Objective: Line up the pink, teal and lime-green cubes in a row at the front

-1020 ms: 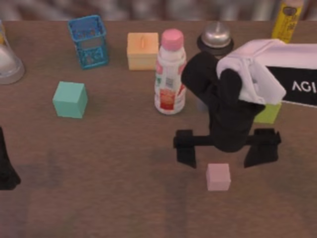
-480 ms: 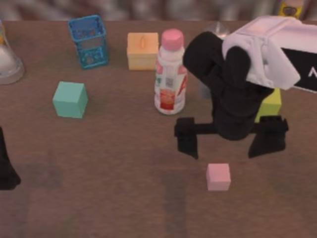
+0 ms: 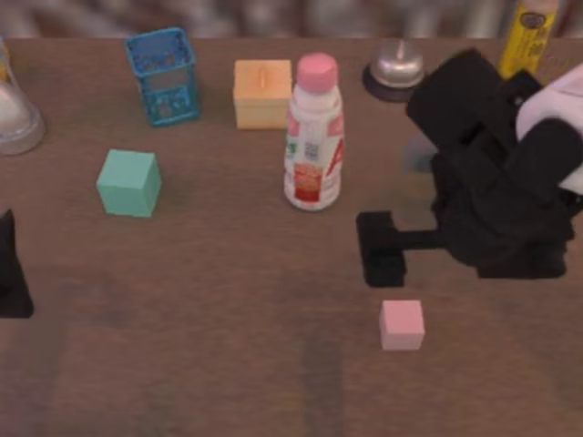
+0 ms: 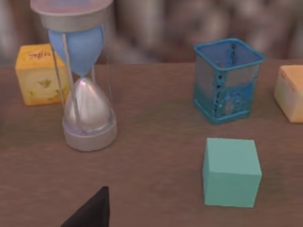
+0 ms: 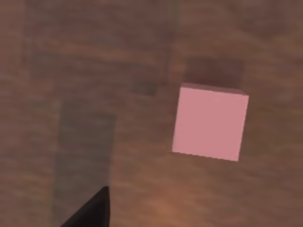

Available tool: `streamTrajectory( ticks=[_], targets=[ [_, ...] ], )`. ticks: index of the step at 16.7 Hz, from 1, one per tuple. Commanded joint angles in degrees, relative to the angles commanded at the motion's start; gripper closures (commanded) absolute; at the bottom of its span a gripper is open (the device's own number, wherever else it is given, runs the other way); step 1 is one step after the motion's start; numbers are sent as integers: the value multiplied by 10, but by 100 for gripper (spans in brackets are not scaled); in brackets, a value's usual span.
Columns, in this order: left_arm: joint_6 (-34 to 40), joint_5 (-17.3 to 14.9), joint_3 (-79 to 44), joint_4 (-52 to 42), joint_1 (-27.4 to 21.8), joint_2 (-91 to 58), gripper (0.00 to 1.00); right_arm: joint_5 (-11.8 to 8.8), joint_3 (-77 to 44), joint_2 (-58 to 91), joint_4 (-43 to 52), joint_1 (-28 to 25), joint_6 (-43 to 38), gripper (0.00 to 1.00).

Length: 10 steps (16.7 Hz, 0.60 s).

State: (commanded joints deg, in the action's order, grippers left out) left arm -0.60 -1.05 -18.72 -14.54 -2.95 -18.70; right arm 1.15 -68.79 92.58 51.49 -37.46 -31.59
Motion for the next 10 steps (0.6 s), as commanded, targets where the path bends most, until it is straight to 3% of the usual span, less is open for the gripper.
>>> streamTrajectory(
  ticks=[5,10],
  targets=[
    [-6,-10,-228,-178,-34,-256,0,-6,188,-207,-106,42,73,0],
    [-6,-12,-491,-365,-60,-566,0,-13,398,-442,-216,121,154,0]
  ],
)
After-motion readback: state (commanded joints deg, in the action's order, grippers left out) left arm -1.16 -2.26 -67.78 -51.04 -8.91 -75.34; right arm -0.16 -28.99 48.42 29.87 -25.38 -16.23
